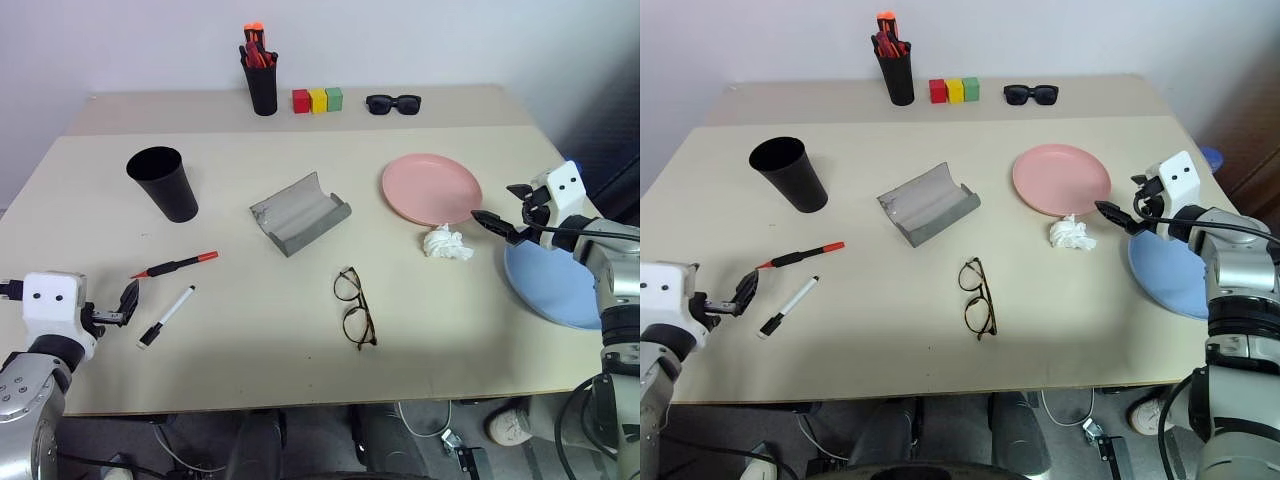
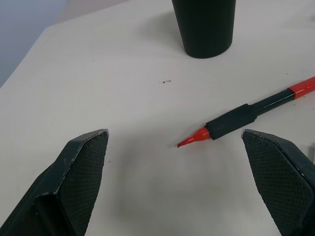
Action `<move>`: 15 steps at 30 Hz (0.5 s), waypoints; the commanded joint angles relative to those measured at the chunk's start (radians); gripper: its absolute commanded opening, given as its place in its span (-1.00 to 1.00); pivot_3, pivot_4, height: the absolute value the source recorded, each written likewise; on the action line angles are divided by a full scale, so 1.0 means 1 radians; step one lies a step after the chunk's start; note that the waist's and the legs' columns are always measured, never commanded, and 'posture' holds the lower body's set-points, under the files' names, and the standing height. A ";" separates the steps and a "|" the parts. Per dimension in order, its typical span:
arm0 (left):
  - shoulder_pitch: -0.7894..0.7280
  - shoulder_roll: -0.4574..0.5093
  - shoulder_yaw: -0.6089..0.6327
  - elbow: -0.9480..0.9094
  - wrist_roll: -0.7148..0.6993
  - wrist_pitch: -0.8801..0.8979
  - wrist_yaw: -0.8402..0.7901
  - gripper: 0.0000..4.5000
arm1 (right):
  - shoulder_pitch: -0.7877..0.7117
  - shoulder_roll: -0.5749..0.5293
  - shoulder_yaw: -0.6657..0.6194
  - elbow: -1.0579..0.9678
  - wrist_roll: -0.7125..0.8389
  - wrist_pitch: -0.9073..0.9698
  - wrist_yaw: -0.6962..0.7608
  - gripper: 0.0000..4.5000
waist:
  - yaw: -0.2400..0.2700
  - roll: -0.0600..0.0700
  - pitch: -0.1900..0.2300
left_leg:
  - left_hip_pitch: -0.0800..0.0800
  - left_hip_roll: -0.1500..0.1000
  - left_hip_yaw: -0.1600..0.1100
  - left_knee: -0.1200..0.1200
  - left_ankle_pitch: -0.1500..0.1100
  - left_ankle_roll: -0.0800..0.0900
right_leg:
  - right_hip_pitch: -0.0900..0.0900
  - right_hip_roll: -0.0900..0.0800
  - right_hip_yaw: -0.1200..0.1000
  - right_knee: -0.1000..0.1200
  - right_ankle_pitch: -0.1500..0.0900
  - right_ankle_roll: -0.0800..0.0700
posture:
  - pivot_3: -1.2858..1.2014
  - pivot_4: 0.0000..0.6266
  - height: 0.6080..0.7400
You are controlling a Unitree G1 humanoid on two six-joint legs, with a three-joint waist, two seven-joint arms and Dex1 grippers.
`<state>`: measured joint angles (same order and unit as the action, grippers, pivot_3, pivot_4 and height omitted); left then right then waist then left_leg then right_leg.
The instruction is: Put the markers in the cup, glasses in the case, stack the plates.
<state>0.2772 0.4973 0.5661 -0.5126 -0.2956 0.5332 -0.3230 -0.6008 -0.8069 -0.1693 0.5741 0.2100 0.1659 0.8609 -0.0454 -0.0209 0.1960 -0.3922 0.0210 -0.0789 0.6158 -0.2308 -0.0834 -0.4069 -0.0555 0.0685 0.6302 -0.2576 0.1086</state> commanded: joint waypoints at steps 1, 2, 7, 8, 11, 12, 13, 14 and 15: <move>-0.004 -0.003 0.012 -0.035 -0.005 -0.005 0.010 0.97 | -0.017 -0.010 -0.024 -0.012 0.010 -0.016 0.003 1.00 | 0.000 0.000 0.000 | 0.000 0.000 0.000 0.000 0.000 0.000 | 0.000 0.000 0.000 0.000 0.000 0.000 | 0.03 -0.52 1.00; -0.003 -0.005 0.011 -0.037 -0.004 -0.005 0.011 0.97 | -0.016 -0.010 -0.025 -0.012 0.011 -0.017 0.004 1.00 | 0.000 0.000 0.000 | 0.000 0.000 0.000 0.000 0.000 0.000 | 0.000 0.000 0.000 0.000 0.000 0.000 | 0.03 -0.52 1.00; -0.021 -0.009 -0.004 -0.048 -0.002 0.007 0.021 0.97 | -0.026 -0.003 -0.019 -0.016 0.009 -0.012 0.000 1.00 | 0.000 0.000 0.000 | 0.000 0.000 0.000 0.000 0.000 0.000 | 0.000 0.000 0.000 0.000 0.000 0.000 | 0.03 -0.52 1.00; -0.027 -0.009 -0.009 -0.048 -0.001 0.008 0.023 0.97 | -0.029 -0.001 -0.018 -0.018 0.009 -0.011 0.000 1.00 | 0.000 0.000 0.000 | 0.000 0.000 0.000 0.000 0.000 0.000 | 0.000 0.000 0.000 0.000 0.000 0.000 | 0.03 -0.52 1.00; -0.044 -0.006 -0.024 -0.059 0.002 0.018 0.031 0.97 | -0.036 0.007 -0.011 -0.020 0.006 -0.011 0.000 1.00 | 0.000 0.000 0.000 | 0.000 0.000 0.000 0.000 0.000 0.000 | 0.000 0.000 0.000 0.000 0.000 0.000 | 0.03 -0.52 1.00; -0.046 -0.005 -0.025 -0.061 0.001 0.020 0.032 0.97 | -0.036 0.010 -0.009 -0.023 0.006 -0.010 -0.001 1.00 | 0.000 0.000 0.000 | 0.000 0.000 0.000 0.000 0.000 0.000 | 0.000 0.000 0.000 0.000 0.000 0.000 | 0.03 -0.52 1.00; -0.053 -0.004 -0.029 -0.069 -0.003 0.026 0.032 0.97 | -0.042 0.015 -0.001 -0.021 0.002 -0.013 0.000 1.00 | 0.000 0.000 0.000 | 0.000 0.000 0.000 0.000 0.000 0.000 | 0.000 0.000 0.000 0.000 0.000 0.000 | 0.03 -0.52 1.00; -0.063 0.000 -0.037 -0.082 -0.010 0.037 0.030 0.97 | -0.052 0.028 0.009 -0.026 -0.001 -0.014 0.001 1.00 | -0.001 0.000 0.000 | 0.000 0.000 0.000 0.000 0.000 0.000 | 0.000 0.000 0.000 0.000 0.000 0.000 | 0.03 -0.52 1.00; -0.071 0.006 -0.044 -0.092 -0.017 0.047 0.025 0.97 | -0.059 0.040 0.017 -0.034 -0.001 -0.013 0.001 1.00 | -0.002 0.000 0.000 | 0.000 0.000 0.000 0.000 0.000 0.000 | 0.000 0.000 0.000 0.000 0.000 0.000 | 0.03 -0.52 1.00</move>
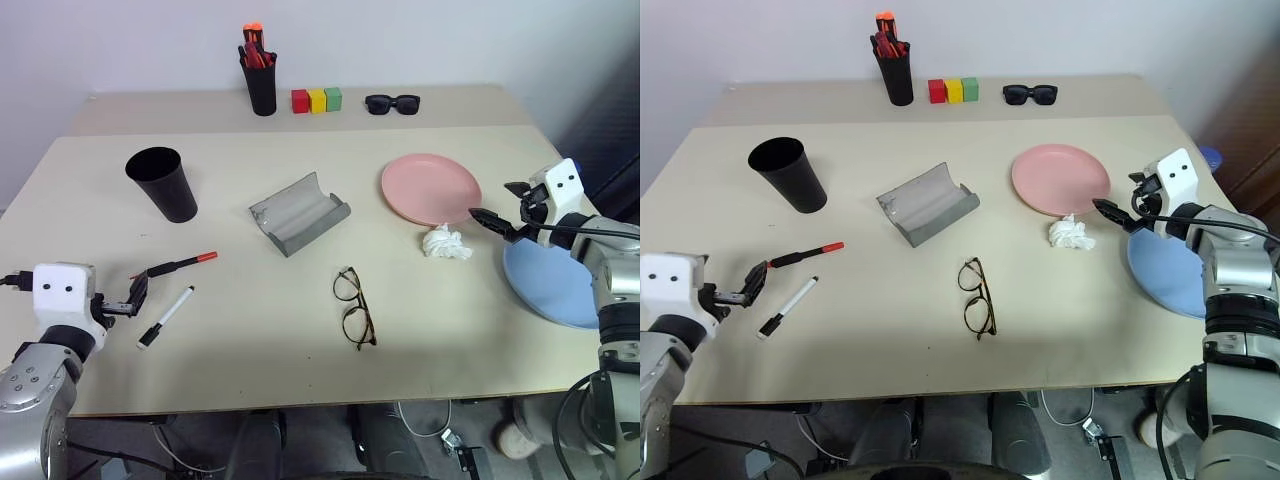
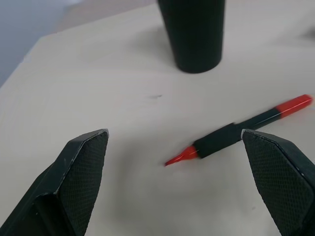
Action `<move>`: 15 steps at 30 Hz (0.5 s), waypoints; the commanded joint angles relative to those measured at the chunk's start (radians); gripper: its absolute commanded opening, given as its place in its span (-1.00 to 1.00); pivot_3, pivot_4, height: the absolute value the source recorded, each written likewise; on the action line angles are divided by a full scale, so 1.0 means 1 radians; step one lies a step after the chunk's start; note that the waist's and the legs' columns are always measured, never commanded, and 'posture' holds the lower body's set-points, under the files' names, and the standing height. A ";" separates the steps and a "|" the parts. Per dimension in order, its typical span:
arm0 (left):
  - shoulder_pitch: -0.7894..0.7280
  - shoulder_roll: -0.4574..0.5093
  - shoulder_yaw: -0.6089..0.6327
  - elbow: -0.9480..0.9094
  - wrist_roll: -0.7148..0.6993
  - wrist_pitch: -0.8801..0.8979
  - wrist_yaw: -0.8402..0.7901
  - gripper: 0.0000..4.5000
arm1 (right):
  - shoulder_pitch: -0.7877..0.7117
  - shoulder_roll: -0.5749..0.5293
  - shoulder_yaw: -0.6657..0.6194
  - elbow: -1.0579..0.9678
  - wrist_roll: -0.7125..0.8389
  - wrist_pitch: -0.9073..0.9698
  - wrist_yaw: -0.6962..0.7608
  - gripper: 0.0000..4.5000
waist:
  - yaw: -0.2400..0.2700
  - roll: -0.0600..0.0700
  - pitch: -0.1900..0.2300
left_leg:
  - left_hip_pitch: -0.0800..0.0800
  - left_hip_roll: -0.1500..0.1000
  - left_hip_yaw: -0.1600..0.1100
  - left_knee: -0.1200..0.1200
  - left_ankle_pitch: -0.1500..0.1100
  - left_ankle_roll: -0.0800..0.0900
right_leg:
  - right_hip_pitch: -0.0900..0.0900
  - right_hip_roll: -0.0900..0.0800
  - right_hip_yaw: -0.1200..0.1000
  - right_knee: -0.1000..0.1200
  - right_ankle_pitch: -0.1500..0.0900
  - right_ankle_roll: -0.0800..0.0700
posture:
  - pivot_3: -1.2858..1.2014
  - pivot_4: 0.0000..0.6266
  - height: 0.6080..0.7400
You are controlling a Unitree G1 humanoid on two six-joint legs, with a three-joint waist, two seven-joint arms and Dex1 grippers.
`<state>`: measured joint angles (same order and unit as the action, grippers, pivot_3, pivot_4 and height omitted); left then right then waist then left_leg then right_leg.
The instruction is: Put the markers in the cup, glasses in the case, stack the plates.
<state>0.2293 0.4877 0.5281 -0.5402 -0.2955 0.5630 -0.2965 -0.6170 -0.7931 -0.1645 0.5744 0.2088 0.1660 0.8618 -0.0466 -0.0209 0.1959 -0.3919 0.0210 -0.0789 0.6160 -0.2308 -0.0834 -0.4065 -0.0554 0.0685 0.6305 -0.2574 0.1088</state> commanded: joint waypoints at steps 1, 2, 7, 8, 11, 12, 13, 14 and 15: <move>-0.031 0.023 -0.018 -0.076 -0.024 0.032 -0.009 0.97 | -0.051 0.041 0.021 -0.045 0.000 -0.013 0.000 1.00 | -0.003 0.000 0.000 | 0.000 0.000 0.000 0.000 0.000 0.000 | 0.000 0.000 0.000 0.000 0.000 0.000 | 0.03 -0.52 1.00; -0.032 0.034 -0.023 -0.084 -0.032 0.045 -0.024 0.97 | -0.051 0.055 0.028 -0.067 0.001 -0.008 -0.001 1.00 | -0.004 0.000 0.000 | 0.001 0.000 0.000 0.000 0.000 0.000 | 0.000 0.000 0.000 0.001 0.000 0.000 | 0.03 -0.52 1.00; -0.023 0.128 -0.054 -0.135 -0.135 0.164 -0.144 0.99 | -0.029 0.129 0.080 -0.241 0.018 0.042 0.011 1.00 | -0.003 0.000 0.000 | 0.000 0.000 0.000 0.000 0.000 0.000 | 0.000 0.000 0.000 0.001 0.000 0.000 | 0.03 -0.52 1.00; -0.020 0.159 -0.070 -0.145 -0.151 0.194 -0.172 0.99 | -0.019 0.145 0.101 -0.293 0.025 0.058 0.022 1.00 | -0.001 0.000 0.000 | 0.000 0.000 0.000 0.000 0.000 0.000 | 0.000 0.000 0.000 0.001 0.000 0.000 | 0.03 -0.52 1.00; -0.017 0.257 -0.118 -0.161 -0.173 0.291 -0.221 0.99 | 0.030 0.187 0.169 -0.489 0.050 0.116 0.055 1.00 | -0.001 0.000 0.000 | 0.000 0.000 -0.001 -0.001 0.000 0.000 | 0.000 0.001 0.000 0.001 0.000 0.000 | 0.03 -0.52 1.00; -0.025 0.282 -0.121 -0.155 -0.182 0.328 -0.224 0.99 | 0.047 0.195 0.187 -0.553 0.064 0.141 0.065 1.00 | 0.000 0.000 0.000 | 0.000 0.001 -0.001 -0.001 0.000 0.000 | 0.000 0.001 0.000 0.002 0.000 0.000 | 0.03 -0.52 1.00; -0.045 0.301 -0.125 -0.144 -0.189 0.376 -0.216 0.99 | 0.065 0.200 0.204 -0.617 0.079 0.167 0.076 1.00 | 0.002 0.001 0.000 | 0.000 0.001 -0.001 0.000 0.000 0.000 | 0.000 0.001 0.000 0.002 0.000 0.000 | 0.03 -0.52 1.00; -0.066 0.311 -0.122 -0.129 -0.196 0.427 -0.200 0.99 | 0.082 0.200 0.219 -0.674 0.096 0.196 0.087 1.00 | 0.002 0.001 0.000 | 0.000 0.001 -0.001 0.000 0.000 0.000 | 0.000 0.002 0.000 0.002 0.000 0.000 | 0.03 -0.52 1.00; -0.083 0.323 -0.115 -0.112 -0.201 0.487 -0.187 0.99 | 0.099 0.198 0.234 -0.728 0.111 0.226 0.093 1.00 | 0.005 0.001 0.000 | 0.000 0.001 -0.002 0.000 0.000 0.000 | 0.000 0.002 0.000 0.002 0.000 0.000 | 0.03 -0.52 1.00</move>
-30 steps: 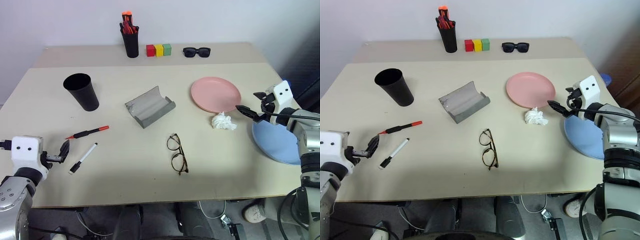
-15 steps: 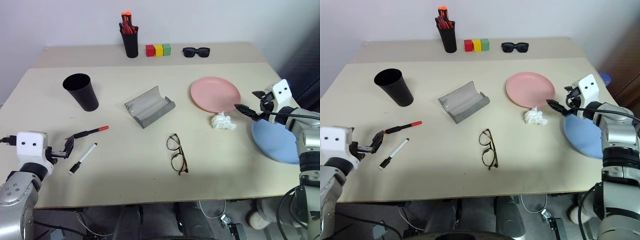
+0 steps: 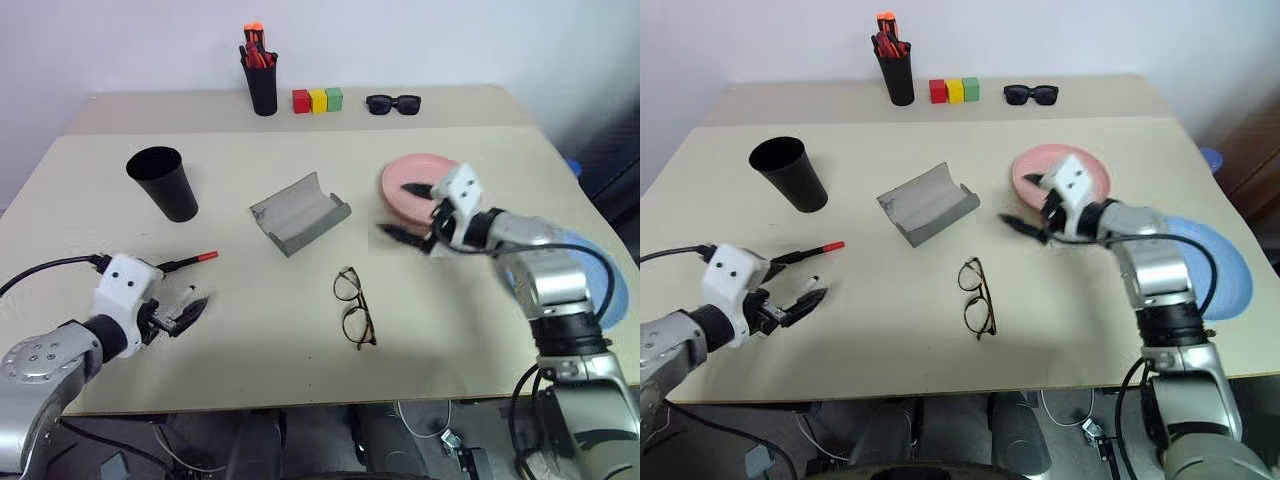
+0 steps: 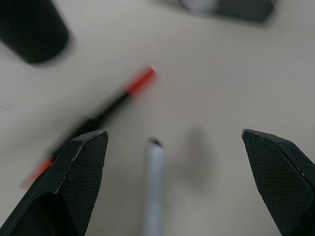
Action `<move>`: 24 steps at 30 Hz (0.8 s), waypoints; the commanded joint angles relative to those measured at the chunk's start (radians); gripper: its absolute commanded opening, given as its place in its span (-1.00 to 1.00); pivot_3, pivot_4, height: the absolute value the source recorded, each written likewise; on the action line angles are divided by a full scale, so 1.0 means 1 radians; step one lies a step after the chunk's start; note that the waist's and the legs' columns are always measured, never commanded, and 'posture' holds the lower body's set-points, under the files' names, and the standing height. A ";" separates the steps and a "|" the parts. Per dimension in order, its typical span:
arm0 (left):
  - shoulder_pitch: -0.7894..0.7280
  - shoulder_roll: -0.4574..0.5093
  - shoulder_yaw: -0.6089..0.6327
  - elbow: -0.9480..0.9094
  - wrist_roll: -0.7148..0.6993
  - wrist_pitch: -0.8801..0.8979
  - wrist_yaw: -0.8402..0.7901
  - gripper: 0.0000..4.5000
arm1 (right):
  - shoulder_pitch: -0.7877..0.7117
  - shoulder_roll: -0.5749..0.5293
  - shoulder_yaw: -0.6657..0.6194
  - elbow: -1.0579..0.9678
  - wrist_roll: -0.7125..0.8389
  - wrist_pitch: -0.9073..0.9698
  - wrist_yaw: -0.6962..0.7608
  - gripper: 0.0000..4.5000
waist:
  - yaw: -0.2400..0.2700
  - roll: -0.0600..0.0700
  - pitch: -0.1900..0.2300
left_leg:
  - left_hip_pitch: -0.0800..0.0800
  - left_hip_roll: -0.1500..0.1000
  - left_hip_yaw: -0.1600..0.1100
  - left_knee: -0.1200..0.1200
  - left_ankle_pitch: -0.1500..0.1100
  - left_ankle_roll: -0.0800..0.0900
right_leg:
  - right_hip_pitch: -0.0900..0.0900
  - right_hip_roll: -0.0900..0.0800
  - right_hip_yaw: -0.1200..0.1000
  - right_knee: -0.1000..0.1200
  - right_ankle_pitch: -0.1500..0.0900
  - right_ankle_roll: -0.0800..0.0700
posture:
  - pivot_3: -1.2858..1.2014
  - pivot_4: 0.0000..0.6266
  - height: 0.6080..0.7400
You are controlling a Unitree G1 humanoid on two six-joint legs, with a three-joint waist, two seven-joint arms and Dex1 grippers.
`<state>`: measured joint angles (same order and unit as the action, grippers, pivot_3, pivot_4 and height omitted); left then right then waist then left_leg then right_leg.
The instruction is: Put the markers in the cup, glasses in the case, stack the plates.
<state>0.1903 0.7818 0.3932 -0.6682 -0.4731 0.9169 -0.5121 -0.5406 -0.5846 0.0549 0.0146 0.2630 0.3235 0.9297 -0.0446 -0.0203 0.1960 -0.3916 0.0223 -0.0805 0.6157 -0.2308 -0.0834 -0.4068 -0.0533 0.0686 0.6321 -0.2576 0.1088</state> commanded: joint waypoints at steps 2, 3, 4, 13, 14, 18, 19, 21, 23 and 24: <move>-0.075 0.064 0.012 0.040 -0.035 0.262 0.039 0.99 | 0.054 -0.023 0.040 -0.274 0.096 0.138 0.042 1.00 | 0.001 0.000 0.000 | 0.000 0.000 0.000 0.000 0.000 0.000 | 0.000 0.000 0.000 0.000 0.000 0.000 | 0.03 -0.52 1.00; -0.085 0.085 0.001 0.044 -0.043 0.311 0.033 0.99 | 0.067 -0.031 0.052 -0.319 0.119 0.175 0.054 1.00 | 0.000 0.000 0.000 | 0.000 0.000 0.000 0.000 0.000 0.000 | 0.000 0.000 0.000 0.000 0.000 0.000 | 0.03 -0.52 1.00; -0.098 0.098 -0.006 0.049 -0.059 0.361 0.024 0.99 | 0.082 -0.044 0.068 -0.364 0.139 0.204 0.074 1.00 | 0.000 0.000 0.000 | 0.000 0.000 0.000 0.000 0.000 0.000 | 0.000 0.000 0.000 0.000 0.000 0.000 | 0.03 -0.52 1.00; -0.160 0.094 -0.038 0.116 -0.087 0.497 0.019 0.39 | 0.109 -0.041 0.118 -0.416 0.131 0.211 0.061 1.00 | 0.000 0.000 0.000 | 0.001 0.003 0.000 0.000 0.000 0.000 | 0.000 0.003 0.000 0.000 0.001 -0.002 | 0.03 -0.52 1.00; -0.155 0.095 -0.035 0.121 -0.085 0.496 0.019 0.18 | 0.110 -0.039 0.121 -0.414 0.129 0.207 0.058 1.00 | 0.000 0.000 0.000 | 0.001 0.003 0.000 0.000 0.000 0.000 | -0.001 0.003 0.000 0.000 0.001 -0.002 | 0.03 -0.52 1.00; -0.133 0.097 -0.028 0.121 -0.064 0.461 0.029 -0.71 | 0.112 -0.035 0.125 -0.374 0.115 0.169 0.066 1.00 | 0.000 0.000 0.000 | 0.000 0.003 0.000 0.000 0.000 0.000 | 0.000 0.003 0.000 -0.001 0.001 -0.002 | 0.03 -0.52 1.00; -0.130 0.089 -0.022 0.119 -0.056 0.432 0.034 -0.93 | 0.113 -0.034 0.127 -0.367 0.111 0.161 0.065 1.00 | 0.000 0.000 0.000 | 0.000 0.003 0.000 0.000 0.000 0.000 | 0.000 0.003 0.000 -0.001 0.001 -0.002 | 0.03 -0.52 1.00; -0.150 0.032 0.027 0.117 -0.039 0.351 0.067 -0.99 | 0.112 -0.023 0.132 -0.347 0.098 0.139 0.059 1.00 | 0.000 0.001 -0.001 | 0.001 0.003 0.000 0.000 0.000 0.000 | 0.000 0.003 0.000 -0.001 0.001 -0.002 | 0.03 -0.52 1.00; -0.210 -0.073 0.122 0.109 -0.055 0.196 0.089 -0.99 | 0.104 -0.001 0.140 -0.313 0.062 0.099 0.032 1.00 | 0.001 0.000 -0.001 | 0.000 0.004 0.000 0.000 0.000 0.000 | 0.000 0.004 0.000 -0.001 0.001 -0.002 | 0.03 -0.52 1.00; -0.235 -0.111 0.158 0.097 -0.055 0.121 0.100 -0.99 | 0.096 0.012 0.143 -0.295 0.047 0.084 0.017 1.00 | 0.005 -0.001 -0.001 | 0.000 0.004 0.000 0.000 0.000 0.000 | 0.000 0.004 0.000 -0.001 0.001 -0.003 | 0.03 -0.52 1.00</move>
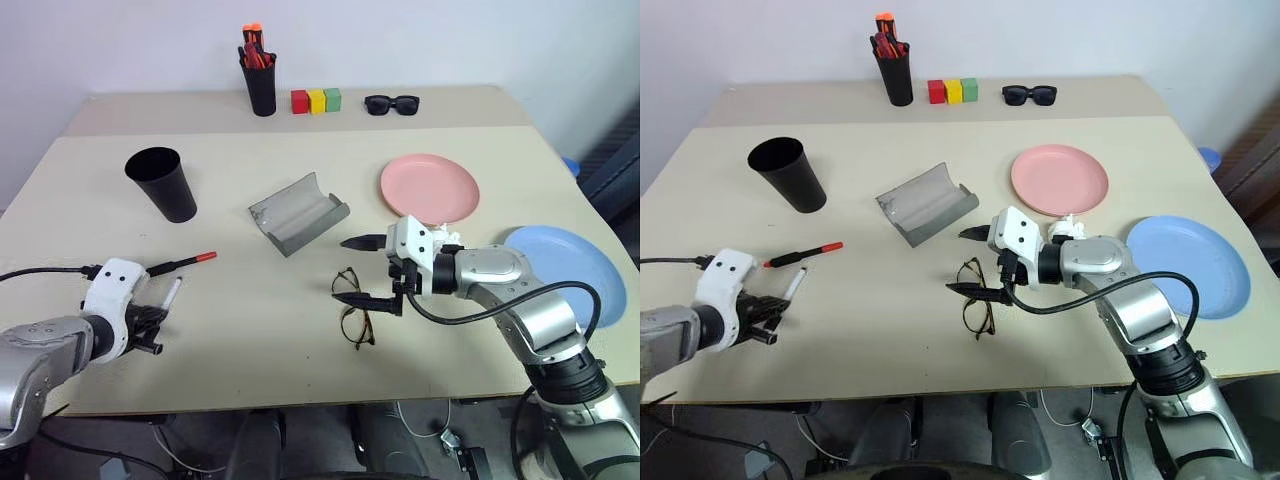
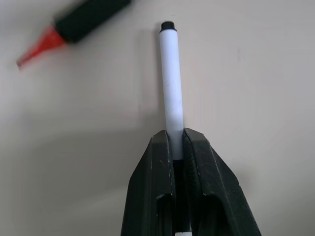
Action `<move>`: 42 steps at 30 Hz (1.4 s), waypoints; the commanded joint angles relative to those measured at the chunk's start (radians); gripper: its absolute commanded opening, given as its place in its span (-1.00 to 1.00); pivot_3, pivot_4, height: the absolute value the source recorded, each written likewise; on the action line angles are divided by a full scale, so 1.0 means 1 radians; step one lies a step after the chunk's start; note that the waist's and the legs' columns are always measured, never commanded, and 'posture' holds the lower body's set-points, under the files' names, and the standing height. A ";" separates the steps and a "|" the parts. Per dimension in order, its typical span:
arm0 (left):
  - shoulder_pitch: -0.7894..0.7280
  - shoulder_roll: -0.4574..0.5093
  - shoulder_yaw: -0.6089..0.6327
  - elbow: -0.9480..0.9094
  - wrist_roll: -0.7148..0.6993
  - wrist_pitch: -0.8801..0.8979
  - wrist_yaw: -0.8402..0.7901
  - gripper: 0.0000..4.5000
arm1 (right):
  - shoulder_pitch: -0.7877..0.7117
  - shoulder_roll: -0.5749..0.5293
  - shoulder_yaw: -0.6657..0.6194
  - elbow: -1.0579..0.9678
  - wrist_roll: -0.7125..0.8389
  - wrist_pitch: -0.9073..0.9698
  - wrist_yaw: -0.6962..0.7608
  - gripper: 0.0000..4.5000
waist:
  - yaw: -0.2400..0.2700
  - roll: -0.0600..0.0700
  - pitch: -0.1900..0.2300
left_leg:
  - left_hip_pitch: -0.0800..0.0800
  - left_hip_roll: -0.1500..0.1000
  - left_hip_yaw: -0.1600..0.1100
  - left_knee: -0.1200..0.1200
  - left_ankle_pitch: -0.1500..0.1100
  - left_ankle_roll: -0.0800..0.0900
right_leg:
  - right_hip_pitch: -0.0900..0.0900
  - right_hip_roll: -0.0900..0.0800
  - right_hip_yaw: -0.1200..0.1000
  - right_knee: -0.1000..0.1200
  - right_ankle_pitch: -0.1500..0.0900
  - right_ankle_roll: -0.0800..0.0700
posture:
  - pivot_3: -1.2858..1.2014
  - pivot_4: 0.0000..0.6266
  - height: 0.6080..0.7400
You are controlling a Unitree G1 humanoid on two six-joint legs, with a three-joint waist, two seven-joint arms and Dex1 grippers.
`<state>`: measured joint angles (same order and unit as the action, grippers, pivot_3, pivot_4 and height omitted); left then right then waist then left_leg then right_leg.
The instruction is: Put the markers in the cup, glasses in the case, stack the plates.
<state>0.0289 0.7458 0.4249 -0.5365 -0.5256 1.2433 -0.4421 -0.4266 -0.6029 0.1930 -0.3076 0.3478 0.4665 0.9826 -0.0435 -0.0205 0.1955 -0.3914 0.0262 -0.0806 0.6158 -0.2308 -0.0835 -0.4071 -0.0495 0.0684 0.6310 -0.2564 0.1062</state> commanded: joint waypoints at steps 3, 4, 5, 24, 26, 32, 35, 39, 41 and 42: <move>-0.175 -0.149 0.181 -0.058 0.007 -0.378 0.075 -0.99 | -0.054 0.082 0.005 0.061 -0.051 -0.081 -0.072 1.00 | 0.004 -0.005 -0.001 | -0.001 0.001 0.000 0.001 0.000 0.000 | 0.000 0.001 -0.001 0.000 0.001 -0.001 | 0.03 -0.52 1.00; -0.248 -0.193 0.221 -0.040 -0.068 -0.383 0.098 -0.99 | -0.072 0.108 0.003 0.068 -0.049 -0.084 -0.089 1.00 | 0.004 -0.005 -0.001 | -0.001 0.001 0.000 0.001 0.000 0.000 | 0.000 0.001 -0.001 0.000 0.001 -0.001 | 0.03 -0.52 1.00; -0.305 -0.210 0.215 -0.018 -0.046 -0.438 0.132 -0.99 | -0.092 0.134 0.001 0.072 -0.045 -0.088 -0.105 1.00 | 0.004 -0.005 -0.001 | 0.000 0.001 0.000 0.001 0.000 0.000 | 0.000 0.001 0.000 0.000 0.001 0.000 | 0.03 -0.52 1.00; -0.779 -0.276 -0.135 0.919 0.457 -1.222 0.413 -0.99 | -0.284 0.591 0.021 0.199 -0.081 -0.026 -0.481 1.00 | 0.003 -0.004 -0.001 | -0.002 0.001 -0.001 -0.001 0.001 -0.001 | -0.002 0.002 -0.001 0.002 0.005 0.006 | 0.03 -0.52 1.00; -0.782 -0.279 -0.140 0.952 0.451 -1.242 0.402 -0.99 | -0.274 0.594 0.025 0.186 -0.079 -0.019 -0.484 1.00 | -0.003 -0.004 -0.001 | -0.002 0.001 -0.001 -0.001 0.001 -0.001 | -0.003 0.002 -0.001 0.003 0.005 0.006 | 0.03 -0.52 1.00; -0.769 -0.305 -0.138 0.989 0.435 -1.273 0.392 -0.64 | -0.254 0.607 0.037 0.156 -0.072 -0.001 -0.490 1.00 | -0.001 -0.004 -0.001 | -0.001 0.001 -0.001 -0.001 0.001 -0.001 | -0.003 0.003 -0.001 0.005 0.005 0.006 | 0.03 -0.52 1.00; -0.762 -0.312 -0.136 0.981 0.437 -1.275 0.398 -0.04 | -0.250 0.608 0.043 0.149 -0.070 0.003 -0.486 1.00 | -0.001 -0.004 -0.001 | -0.001 0.001 -0.001 0.000 0.001 -0.001 | -0.003 0.003 -0.001 0.005 0.005 0.006 | 0.03 -0.52 1.00; -0.746 -0.316 -0.123 0.941 0.429 -1.268 0.410 0.37 | -0.248 0.608 0.043 0.145 -0.066 0.006 -0.480 1.00 | -0.001 -0.004 -0.001 | -0.001 0.001 -0.001 0.000 0.001 -0.001 | -0.003 0.003 -0.001 0.005 0.005 0.006 | 0.03 -0.52 1.00; -0.741 -0.316 -0.106 0.901 0.413 -1.257 0.418 0.37 | -0.248 0.603 0.043 0.148 -0.067 0.004 -0.476 1.00 | -0.001 -0.004 -0.001 | -0.001 0.001 -0.001 0.000 0.001 -0.001 | -0.003 0.003 -0.001 0.005 0.005 0.006 | 0.03 -0.52 1.00; -0.737 -0.314 -0.097 0.866 0.396 -1.246 0.413 0.37 | -0.247 0.598 0.042 0.148 -0.069 0.004 -0.473 1.00 | -0.001 -0.004 -0.001 | -0.001 0.001 -0.002 0.000 0.001 -0.001 | -0.003 0.003 -0.001 0.005 0.005 0.006 | 0.03 -0.52 1.00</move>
<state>-0.7045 0.4219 0.2937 0.4249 -0.1002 -0.0046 -0.0349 -0.6704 -0.0082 0.2351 -0.1121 0.2640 0.4756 0.5016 -0.0450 -0.0245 0.1942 -0.3929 0.0275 -0.0822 0.6153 -0.2303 -0.0844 -0.4105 -0.0466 0.0673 0.6362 -0.2516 0.1118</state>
